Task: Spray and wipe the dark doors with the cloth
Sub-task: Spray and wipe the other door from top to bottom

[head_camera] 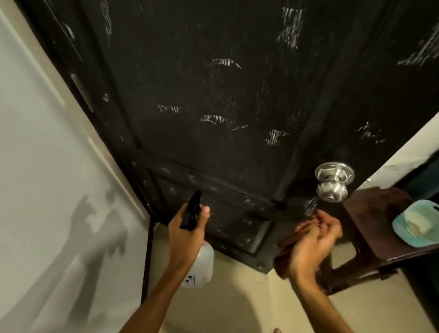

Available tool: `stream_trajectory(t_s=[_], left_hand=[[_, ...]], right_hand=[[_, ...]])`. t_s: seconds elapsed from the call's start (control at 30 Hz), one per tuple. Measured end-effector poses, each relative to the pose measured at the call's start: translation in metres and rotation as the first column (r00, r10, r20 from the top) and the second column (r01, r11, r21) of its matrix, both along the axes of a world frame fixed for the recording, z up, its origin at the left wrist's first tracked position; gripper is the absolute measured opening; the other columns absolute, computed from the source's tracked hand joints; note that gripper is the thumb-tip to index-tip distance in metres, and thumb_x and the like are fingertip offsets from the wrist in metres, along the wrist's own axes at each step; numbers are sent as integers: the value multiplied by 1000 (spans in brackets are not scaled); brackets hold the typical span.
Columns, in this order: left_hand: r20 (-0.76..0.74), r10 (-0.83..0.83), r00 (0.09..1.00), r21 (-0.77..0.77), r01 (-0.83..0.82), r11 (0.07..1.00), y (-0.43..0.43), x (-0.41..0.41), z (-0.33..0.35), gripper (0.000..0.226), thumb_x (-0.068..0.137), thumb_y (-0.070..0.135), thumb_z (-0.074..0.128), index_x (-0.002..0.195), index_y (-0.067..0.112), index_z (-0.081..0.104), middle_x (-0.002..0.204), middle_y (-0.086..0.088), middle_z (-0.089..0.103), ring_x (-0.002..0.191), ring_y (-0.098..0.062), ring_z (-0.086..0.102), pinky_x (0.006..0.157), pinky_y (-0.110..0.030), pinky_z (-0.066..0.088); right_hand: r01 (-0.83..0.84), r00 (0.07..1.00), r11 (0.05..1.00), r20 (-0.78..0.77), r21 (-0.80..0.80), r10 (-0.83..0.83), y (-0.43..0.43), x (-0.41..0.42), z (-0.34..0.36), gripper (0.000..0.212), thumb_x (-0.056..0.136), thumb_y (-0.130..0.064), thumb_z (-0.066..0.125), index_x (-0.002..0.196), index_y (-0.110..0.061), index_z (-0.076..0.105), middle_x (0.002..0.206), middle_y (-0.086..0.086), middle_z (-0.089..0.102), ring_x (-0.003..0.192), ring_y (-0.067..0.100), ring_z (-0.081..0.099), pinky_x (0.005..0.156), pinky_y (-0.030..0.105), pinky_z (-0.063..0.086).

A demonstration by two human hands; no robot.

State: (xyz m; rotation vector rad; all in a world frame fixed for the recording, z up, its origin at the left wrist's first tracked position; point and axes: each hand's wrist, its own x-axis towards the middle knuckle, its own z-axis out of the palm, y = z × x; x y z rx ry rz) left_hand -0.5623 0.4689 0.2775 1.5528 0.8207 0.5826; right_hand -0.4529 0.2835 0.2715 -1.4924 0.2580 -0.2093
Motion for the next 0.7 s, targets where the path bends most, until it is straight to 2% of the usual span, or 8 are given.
stream_trajectory(t_s=[0.07, 0.13, 0.27, 0.37, 0.43, 0.5, 0.63, 0.7], left_hand=[[-2, -7, 1000, -28, 7, 1000, 14, 4, -2, 5, 95, 26, 72, 99, 23, 70, 90, -12, 74, 60, -8, 64, 47, -18, 50], [-15, -26, 1000, -42, 26, 999, 24, 11, -5, 9, 95, 26, 72, 101, 19, 71, 88, -13, 74, 55, -6, 62, 46, -17, 48], [-31, -32, 999, -65, 30, 997, 37, 24, -12, 7, 94, 29, 74, 98, 25, 71, 90, -5, 77, 63, -13, 66, 47, -18, 46], [-48, -36, 998, -71, 32, 997, 40, 31, -18, 6, 94, 29, 74, 93, 32, 68, 89, -9, 76, 55, -10, 62, 44, -20, 45], [-61, -41, 997, -71, 36, 997, 39, 33, -22, 6, 94, 27, 74, 93, 31, 68, 89, -13, 76, 46, -4, 54, 42, -19, 44], [-57, -39, 998, -60, 35, 998, 38, 33, -28, 4, 95, 25, 73, 94, 27, 69, 88, -16, 75, 42, -3, 52, 41, -19, 43], [-51, -48, 998, -49, 46, 998, 34, 32, -36, 4, 96, 22, 71, 97, 25, 69, 85, -13, 73, 46, -2, 56, 43, -16, 44], [-42, -55, 998, -52, 52, 997, 35, 34, -40, 5, 97, 24, 70, 101, 22, 69, 84, -10, 73, 51, -4, 58, 47, -17, 46]], right_hand=[[-181, 982, 983, -46, 1, 181, 34, 1, -5, 33, 100, -8, 46, 130, -16, 54, 124, 15, 61, 112, 29, 61, 102, 39, 50], [-229, 971, 973, -73, -30, 227, 62, 23, -5, 37, 97, -10, 49, 134, -14, 54, 129, 14, 61, 119, 31, 58, 112, 50, 42], [-206, 978, 976, -58, -69, 202, 95, 58, 2, 42, 95, -15, 46, 136, -16, 51, 141, 7, 50, 131, 26, 49, 118, 45, 34], [-191, 981, 973, 1, -132, 193, 97, 64, 2, 44, 88, -16, 44, 131, -16, 53, 137, 8, 50, 128, 29, 49, 117, 46, 34], [-186, 982, 970, 8, -155, 189, 96, 65, 1, 38, 88, -14, 43, 117, -36, 56, 126, 4, 53, 118, 27, 54, 112, 46, 38], [-181, 982, 962, 18, -202, 189, 94, 69, -2, 41, 88, -13, 43, 109, -47, 54, 123, 0, 54, 116, 25, 55, 111, 45, 39], [-201, 977, 961, 35, -191, 211, 84, 81, -12, 35, 88, -12, 43, 118, -28, 54, 123, 0, 54, 117, 27, 54, 111, 49, 39], [-210, 974, 960, 46, -188, 222, 80, 95, -12, 36, 87, -15, 43, 120, -26, 54, 126, 4, 54, 121, 28, 53, 112, 51, 37]])
